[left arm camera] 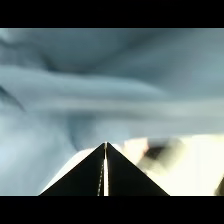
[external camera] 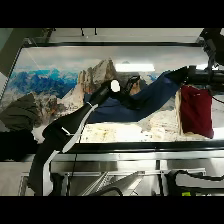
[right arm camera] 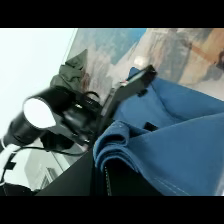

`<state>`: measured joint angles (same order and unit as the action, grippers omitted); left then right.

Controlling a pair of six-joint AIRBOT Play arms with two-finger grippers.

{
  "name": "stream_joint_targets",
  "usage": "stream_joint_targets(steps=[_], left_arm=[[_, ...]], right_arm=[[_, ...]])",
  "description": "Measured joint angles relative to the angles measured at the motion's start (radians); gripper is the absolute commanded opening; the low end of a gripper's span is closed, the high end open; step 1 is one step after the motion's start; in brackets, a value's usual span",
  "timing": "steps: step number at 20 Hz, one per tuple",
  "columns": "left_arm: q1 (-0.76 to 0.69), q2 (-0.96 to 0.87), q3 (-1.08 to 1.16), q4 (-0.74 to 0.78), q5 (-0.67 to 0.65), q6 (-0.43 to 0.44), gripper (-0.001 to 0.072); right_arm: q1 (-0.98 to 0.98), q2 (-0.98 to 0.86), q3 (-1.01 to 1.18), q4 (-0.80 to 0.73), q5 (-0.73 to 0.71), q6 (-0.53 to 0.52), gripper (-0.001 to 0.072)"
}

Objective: Fold the shirts.

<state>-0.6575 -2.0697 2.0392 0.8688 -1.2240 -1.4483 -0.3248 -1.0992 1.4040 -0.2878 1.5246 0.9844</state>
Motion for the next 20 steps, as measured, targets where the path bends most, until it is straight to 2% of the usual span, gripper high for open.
stream_joint_targets(steps=[3, 6, 12, 13, 15, 16, 20], left_arm=[[0.108, 0.142, -0.031, 0.012, -0.133, 0.000, 0.0017], [0.259, 0.305, -0.089, 0.040, -0.210, 0.001, 0.0018], [0.562, 0.565, -0.220, 0.063, -0.261, 0.002, 0.0019], [0.600, 0.601, -0.251, 0.062, -0.262, 0.014, 0.0019], [0.664, 0.658, -0.322, 0.064, -0.262, 0.043, 0.0019], [0.688, 0.681, -0.358, 0.066, -0.262, 0.056, 0.0018], [0.760, 0.742, -0.488, 0.065, -0.243, 0.108, 0.0018]], right_arm=[[0.094, -0.016, 0.000, -0.002, -0.039, 0.010, 0.0022], [0.255, -0.046, 0.000, -0.002, -0.151, 0.011, 0.0022], [0.685, -0.183, 0.000, -0.001, -0.577, 0.001, 0.0025], [0.757, -0.220, 0.000, -0.001, -0.672, -0.007, 0.0078], [0.885, -0.294, 0.000, 0.001, -0.850, -0.028, 0.0594], [0.937, -0.326, 0.000, 0.001, -0.925, -0.035, 0.0636], [1.017, -0.357, 0.002, 0.000, -1.087, -0.069, 0.0633]])
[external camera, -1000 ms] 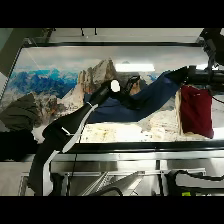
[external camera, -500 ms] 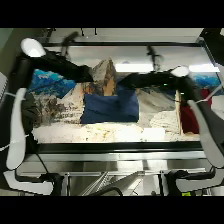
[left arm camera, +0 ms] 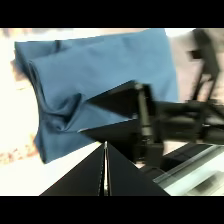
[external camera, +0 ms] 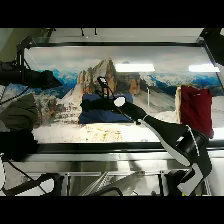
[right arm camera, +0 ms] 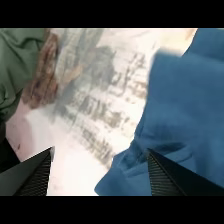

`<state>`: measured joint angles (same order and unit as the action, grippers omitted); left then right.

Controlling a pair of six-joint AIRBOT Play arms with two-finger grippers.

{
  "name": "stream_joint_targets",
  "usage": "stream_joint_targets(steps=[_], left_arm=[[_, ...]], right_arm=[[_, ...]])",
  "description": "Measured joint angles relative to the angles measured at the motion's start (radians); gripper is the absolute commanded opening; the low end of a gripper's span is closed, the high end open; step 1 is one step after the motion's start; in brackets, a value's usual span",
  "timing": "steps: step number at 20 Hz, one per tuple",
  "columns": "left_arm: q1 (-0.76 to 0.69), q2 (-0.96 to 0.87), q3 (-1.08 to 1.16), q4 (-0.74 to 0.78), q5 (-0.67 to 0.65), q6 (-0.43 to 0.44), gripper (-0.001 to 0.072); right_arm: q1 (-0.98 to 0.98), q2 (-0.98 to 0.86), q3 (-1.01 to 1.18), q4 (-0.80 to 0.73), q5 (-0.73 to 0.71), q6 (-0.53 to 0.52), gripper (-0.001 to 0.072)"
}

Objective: Fold the shirts.

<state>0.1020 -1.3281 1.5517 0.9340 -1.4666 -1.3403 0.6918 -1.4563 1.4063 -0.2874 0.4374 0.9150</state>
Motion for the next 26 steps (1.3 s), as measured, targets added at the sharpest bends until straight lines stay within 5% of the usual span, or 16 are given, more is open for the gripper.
stream_joint_targets(steps=[1, 3, 7, 10, 14, 15, 16, 24, 25, 26], left_arm=[[0.011, 0.007, -0.022, -0.001, 0.001, 0.010, 0.0019], [0.026, 0.014, -0.059, -0.004, 0.004, 0.027, 0.0019], [0.034, 0.021, -0.098, -0.011, 0.008, 0.051, 0.0018], [0.035, 0.022, -0.108, -0.018, 0.008, 0.059, 0.0018], [0.035, 0.023, -0.111, -0.018, 0.003, 0.066, 0.0019], [0.035, 0.023, -0.112, -0.019, 0.003, 0.066, 0.0019], [0.035, 0.023, -0.112, -0.018, 0.002, 0.066, 0.0019], [0.035, 0.023, -0.113, -0.019, 0.002, 0.069, 0.0019], [0.035, 0.023, -0.113, -0.019, 0.002, 0.069, 0.0019], [0.035, 0.023, -0.113, -0.019, 0.003, 0.069, 0.0019]], right_arm=[[-0.007, 0.018, 0.000, -0.003, -0.008, -0.017, 0.0630], [-0.051, 0.066, 0.001, -0.037, 0.005, -0.038, 0.0427], [-0.233, 0.159, 0.002, -0.189, 0.178, 0.048, 0.0423], [-0.403, 0.190, -0.006, -0.345, 0.357, 0.199, 0.0530], [-0.575, 0.199, -0.089, -0.508, 0.534, 0.326, 0.0548], [-0.599, 0.199, -0.124, -0.528, 0.560, 0.336, 0.0668], [-0.612, 0.196, -0.153, -0.541, 0.571, 0.343, 0.0694], [-0.590, 0.071, -0.243, -0.366, 0.530, 0.242, 0.0693], [-0.579, 0.051, -0.244, -0.335, 0.521, 0.226, 0.0664], [-0.570, 0.035, -0.245, -0.304, 0.514, 0.208, 0.0422]])
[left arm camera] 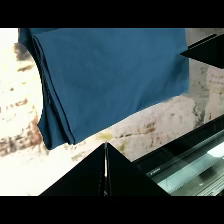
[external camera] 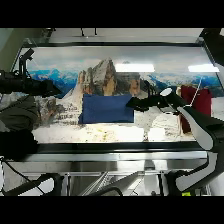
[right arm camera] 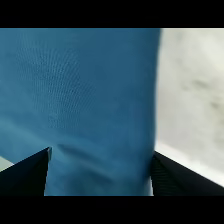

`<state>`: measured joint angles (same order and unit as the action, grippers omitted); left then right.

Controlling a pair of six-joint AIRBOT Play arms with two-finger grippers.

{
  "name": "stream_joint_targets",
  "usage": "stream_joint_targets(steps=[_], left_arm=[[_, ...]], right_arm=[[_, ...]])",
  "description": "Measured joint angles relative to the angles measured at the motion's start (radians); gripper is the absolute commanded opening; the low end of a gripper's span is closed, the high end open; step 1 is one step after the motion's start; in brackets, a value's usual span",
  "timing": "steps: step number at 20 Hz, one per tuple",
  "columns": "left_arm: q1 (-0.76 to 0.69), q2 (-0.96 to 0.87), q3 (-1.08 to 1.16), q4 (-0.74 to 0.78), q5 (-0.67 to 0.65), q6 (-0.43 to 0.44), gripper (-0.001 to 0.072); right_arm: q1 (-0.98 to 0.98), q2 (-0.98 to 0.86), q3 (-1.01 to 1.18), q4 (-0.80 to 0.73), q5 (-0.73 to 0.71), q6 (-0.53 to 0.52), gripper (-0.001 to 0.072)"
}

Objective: Fold the shirts.

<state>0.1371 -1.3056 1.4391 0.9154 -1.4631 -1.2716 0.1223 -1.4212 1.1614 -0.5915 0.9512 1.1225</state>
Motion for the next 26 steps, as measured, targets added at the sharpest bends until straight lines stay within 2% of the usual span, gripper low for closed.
stream_joint_targets(steps=[1, 3, 4, 9, 15, 18, 21, 24, 26], left_arm=[[0.000, 0.000, 0.000, 0.000, 0.000, 0.000, 0.0018], [0.000, 0.000, 0.000, 0.000, 0.000, 0.000, 0.0019], [0.000, 0.000, 0.000, 0.000, -0.003, 0.000, 0.0019], [0.000, 0.000, 0.000, 0.000, -0.003, 0.000, 0.0019], [0.000, 0.000, 0.000, 0.000, -0.003, -0.002, 0.0018], [0.000, 0.000, 0.000, 0.000, -0.004, -0.002, 0.0019], [0.000, 0.000, 0.000, 0.000, -0.009, -0.002, 0.0019], [0.000, 0.000, 0.000, 0.000, -0.015, -0.002, 0.0019], [0.000, 0.000, 0.000, 0.000, -0.028, -0.001, 0.0019]], right_arm=[[0.009, -0.016, -0.002, 0.023, -0.010, -0.024, 0.0147], [0.023, -0.035, -0.003, 0.089, -0.007, -0.093, 0.0048], [0.026, -0.034, 0.002, 0.124, -0.006, -0.126, 0.0023], [0.008, 0.082, 0.096, 0.252, 0.007, -0.208, 0.0022], [-0.154, 0.221, 0.289, 0.297, -0.151, -0.212, 0.0022], [-0.302, 0.254, 0.359, 0.297, -0.256, -0.111, 0.0020], [-0.475, 0.297, 0.388, 0.279, -0.305, 0.041, 0.0020], [-0.626, 0.356, 0.399, 0.142, -0.245, 0.269, 0.0020], [-0.686, 0.396, 0.398, -0.037, -0.116, 0.438, 0.0020]])
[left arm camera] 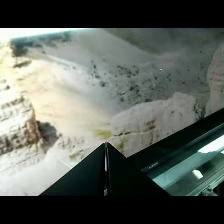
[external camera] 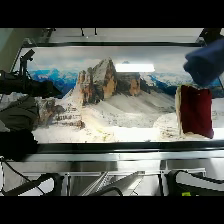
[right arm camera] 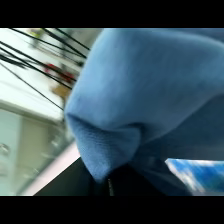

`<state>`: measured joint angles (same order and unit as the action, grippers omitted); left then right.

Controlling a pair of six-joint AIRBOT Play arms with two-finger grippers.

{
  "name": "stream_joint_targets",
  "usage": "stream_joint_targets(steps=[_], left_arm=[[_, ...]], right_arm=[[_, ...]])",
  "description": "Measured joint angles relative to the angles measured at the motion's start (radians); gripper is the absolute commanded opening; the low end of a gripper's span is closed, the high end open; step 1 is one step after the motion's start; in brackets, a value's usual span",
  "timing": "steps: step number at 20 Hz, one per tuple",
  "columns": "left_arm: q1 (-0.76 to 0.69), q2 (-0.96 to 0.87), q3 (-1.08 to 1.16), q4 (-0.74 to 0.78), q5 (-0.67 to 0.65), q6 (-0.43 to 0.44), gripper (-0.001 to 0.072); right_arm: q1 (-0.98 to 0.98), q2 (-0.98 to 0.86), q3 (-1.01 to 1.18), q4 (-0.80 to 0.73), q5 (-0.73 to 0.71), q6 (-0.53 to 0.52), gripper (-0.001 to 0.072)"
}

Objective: Fold the shirts.

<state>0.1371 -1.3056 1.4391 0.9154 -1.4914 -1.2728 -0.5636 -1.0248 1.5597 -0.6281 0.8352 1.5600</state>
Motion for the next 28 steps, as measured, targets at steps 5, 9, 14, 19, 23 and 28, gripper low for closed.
stream_joint_targets(steps=[5, 9, 14, 19, 23, 28], left_arm=[[0.000, 0.000, 0.000, 0.000, -0.022, 0.002, 0.0018], [0.000, 0.000, 0.000, 0.000, -0.031, 0.011, 0.0019], [0.000, 0.000, 0.000, 0.000, -0.035, 0.021, 0.0019], [0.000, 0.000, 0.000, 0.000, -0.035, 0.025, 0.0019], [0.000, 0.000, 0.000, 0.001, -0.036, 0.028, 0.0019], [0.000, 0.000, 0.000, 0.001, -0.041, 0.028, 0.0019]], right_arm=[[-0.066, 0.110, -0.127, -0.367, 0.346, 0.226, 0.0022], [-0.082, 0.190, -0.209, -0.478, 0.459, 0.247, 0.0022], [-0.087, 0.236, -0.236, -0.561, 0.512, 0.251, 0.0022], [-0.087, 0.216, -0.240, -0.553, 0.459, 0.196, 0.0021], [-0.087, 0.185, -0.241, -0.542, 0.454, 0.175, 0.0022], [-0.087, 0.164, -0.240, -0.549, 0.471, 0.150, 0.0022]])
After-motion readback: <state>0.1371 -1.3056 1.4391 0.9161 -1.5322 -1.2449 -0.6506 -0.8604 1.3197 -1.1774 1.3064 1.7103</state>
